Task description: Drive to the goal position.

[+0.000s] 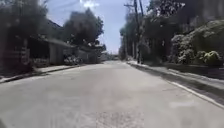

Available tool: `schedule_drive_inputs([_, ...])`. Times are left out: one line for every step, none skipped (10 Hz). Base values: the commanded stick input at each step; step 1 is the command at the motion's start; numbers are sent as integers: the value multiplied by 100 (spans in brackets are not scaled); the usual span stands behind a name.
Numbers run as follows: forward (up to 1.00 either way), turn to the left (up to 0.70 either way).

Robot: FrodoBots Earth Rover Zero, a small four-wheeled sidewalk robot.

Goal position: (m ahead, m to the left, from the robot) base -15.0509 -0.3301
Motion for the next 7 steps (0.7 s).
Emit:
schedule_drive_inputs([100, 3])
schedule_drive_inputs([100, 3])
schedule_drive_inputs([100, 3])
schedule_drive_inputs([100, 3])
schedule_drive_inputs([100, 3])
schedule_drive_inputs([100, 3])
schedule_drive_inputs([100, 3])
